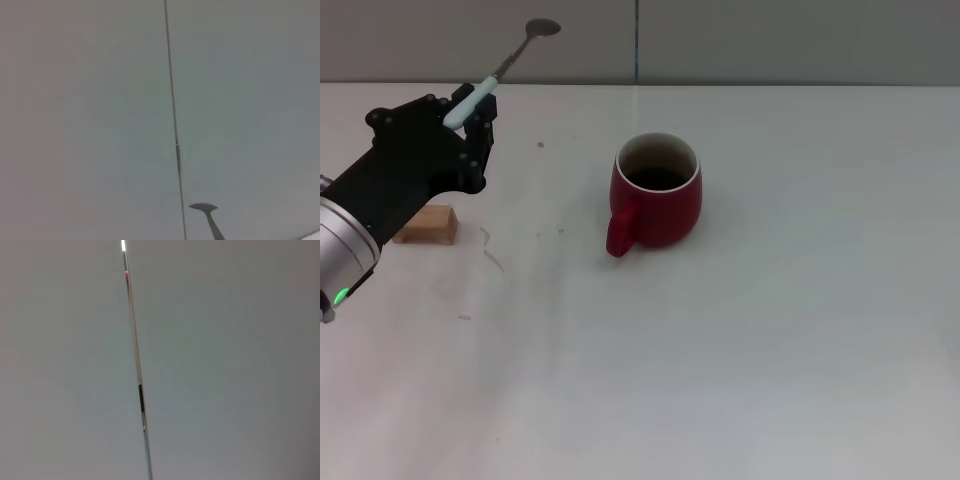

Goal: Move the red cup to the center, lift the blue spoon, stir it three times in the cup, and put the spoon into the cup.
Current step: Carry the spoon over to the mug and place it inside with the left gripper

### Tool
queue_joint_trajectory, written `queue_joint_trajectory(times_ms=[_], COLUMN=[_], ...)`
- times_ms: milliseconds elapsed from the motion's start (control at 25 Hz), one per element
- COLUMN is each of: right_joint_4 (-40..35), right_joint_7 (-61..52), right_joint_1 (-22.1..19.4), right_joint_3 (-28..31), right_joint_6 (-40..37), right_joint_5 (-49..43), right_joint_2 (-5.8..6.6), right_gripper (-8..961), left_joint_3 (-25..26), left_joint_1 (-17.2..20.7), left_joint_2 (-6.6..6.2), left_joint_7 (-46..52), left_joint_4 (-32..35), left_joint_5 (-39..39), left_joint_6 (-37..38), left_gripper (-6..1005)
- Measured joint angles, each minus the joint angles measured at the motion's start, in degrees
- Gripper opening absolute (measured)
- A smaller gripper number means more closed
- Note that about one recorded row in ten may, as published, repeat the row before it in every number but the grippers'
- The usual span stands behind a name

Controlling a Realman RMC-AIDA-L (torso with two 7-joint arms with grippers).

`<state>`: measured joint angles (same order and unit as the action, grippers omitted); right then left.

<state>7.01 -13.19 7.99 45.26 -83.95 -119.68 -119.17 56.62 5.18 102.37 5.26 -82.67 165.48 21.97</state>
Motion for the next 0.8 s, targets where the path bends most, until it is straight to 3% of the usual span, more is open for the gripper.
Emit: queue_joint_trajectory(times_ms=[160, 280, 560, 640, 680, 720, 800], right_joint_4=[-0.06, -0.07, -0.07, -0.07, -0.07, -0.07, -0.06], right_joint_7=[-0.21, -0.24, -0.49, -0.5, -0.51, -0.51, -0.52], right_joint_1=[-0.4, -0.72, -0.95, -1.02, -1.06, -1.06, -1.08], right_joint_3=[0.0, 0.0, 0.0, 0.0, 0.0, 0.0, 0.0], right_joint_6=[-0.9, -1.37, -1.72, -1.73, -1.74, -1.74, -1.75], right_joint_5=[0.11, 0.26, 0.34, 0.34, 0.34, 0.34, 0.34], right_joint_2=[0.0, 0.0, 0.0, -0.01, -0.03, -0.03, -0.08], right_gripper=[834, 834, 834, 834, 834, 834, 834], left_joint_3=[0.01, 0.22, 0.89, 1.88, 2.86, 2.86, 3.91], left_joint_1=[-0.41, -0.44, -0.89, -1.42, -2.12, -2.12, -2.95], left_joint_2=[-0.7, -0.65, -0.55, 0.05, 1.11, 1.11, 2.35], left_joint_7=[-1.92, -7.07, -14.77, -18.1, -21.13, -21.13, -23.95], left_joint_4=[-4.24, -10.14, -18.47, -21.69, -23.39, -23.39, -24.23], left_joint_5=[0.01, 0.0, -0.12, -0.29, -0.32, -0.32, -0.45], left_joint_6=[-6.68, -16.62, -29.15, -34.51, -38.18, -38.18, -41.48], left_gripper=[173, 173, 174, 174, 174, 174, 174])
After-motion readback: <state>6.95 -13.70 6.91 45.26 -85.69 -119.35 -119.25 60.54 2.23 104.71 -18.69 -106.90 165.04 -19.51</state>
